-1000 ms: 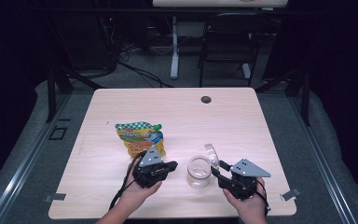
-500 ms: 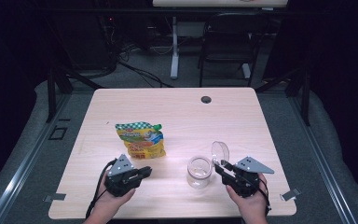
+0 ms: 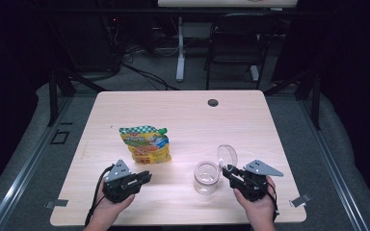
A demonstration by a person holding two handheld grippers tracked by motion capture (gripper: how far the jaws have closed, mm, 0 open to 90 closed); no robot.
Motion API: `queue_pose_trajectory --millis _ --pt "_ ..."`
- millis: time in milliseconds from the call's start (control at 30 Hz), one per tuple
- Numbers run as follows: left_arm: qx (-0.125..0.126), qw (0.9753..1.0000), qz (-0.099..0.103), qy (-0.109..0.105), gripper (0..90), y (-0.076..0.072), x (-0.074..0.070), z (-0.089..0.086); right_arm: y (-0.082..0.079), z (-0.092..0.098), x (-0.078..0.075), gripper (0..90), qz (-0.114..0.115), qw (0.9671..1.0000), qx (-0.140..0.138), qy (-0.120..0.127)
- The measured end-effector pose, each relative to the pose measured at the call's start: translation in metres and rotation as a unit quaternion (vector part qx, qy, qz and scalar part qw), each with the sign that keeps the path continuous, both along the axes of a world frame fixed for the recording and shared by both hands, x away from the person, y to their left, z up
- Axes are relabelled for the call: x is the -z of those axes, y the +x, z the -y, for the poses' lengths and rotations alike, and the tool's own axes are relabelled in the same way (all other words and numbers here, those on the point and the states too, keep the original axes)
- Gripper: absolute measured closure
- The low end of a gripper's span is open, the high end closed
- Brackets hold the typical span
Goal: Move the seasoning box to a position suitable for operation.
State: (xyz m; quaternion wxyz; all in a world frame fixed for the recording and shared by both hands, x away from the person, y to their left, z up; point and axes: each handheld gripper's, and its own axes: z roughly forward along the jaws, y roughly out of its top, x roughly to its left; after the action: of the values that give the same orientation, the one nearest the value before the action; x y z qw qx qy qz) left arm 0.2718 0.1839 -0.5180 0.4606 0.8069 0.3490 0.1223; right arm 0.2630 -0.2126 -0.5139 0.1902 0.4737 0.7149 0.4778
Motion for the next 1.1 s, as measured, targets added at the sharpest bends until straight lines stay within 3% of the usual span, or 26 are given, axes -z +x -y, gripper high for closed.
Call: queue_pose_trajectory --millis 367,500,667,767,900,1067,1100 --pt "-0.029 0.9996 0.002 -0.003 78.2 -0.008 0.001 -0.017 0.018 0.002 0.0 74.7 -0.001 0.9996 -0.023 0.014" --pt "-0.041 0.9991 0.001 -0.002 77.9 -0.011 0.001 -0.025 0.027 0.006 0.002 75.0 -0.011 0.9987 -0.029 0.041" --pt "-0.052 0.9987 0.002 0.0 77.3 -0.015 0.001 -0.032 0.034 0.008 0.002 74.6 -0.012 0.9983 -0.029 0.049" --pt "-0.058 0.9983 0.001 0.001 76.7 -0.017 0.001 -0.035 0.039 0.008 0.001 75.0 -0.019 0.9973 -0.024 0.067" --pt "-0.065 0.9979 0.003 0.0 75.4 -0.018 0.002 -0.038 0.042 0.007 0.001 75.3 -0.02 0.9971 -0.028 0.068" --pt "-0.069 0.9976 0.003 0.003 73.5 -0.018 0.004 -0.04 0.047 0.009 0.002 75.6 -0.03 0.9948 -0.04 0.089" --pt "-0.071 0.9975 0.003 0.0 73.3 -0.018 0.004 -0.04 0.049 0.011 0.003 75.8 -0.032 0.9931 -0.048 0.102"
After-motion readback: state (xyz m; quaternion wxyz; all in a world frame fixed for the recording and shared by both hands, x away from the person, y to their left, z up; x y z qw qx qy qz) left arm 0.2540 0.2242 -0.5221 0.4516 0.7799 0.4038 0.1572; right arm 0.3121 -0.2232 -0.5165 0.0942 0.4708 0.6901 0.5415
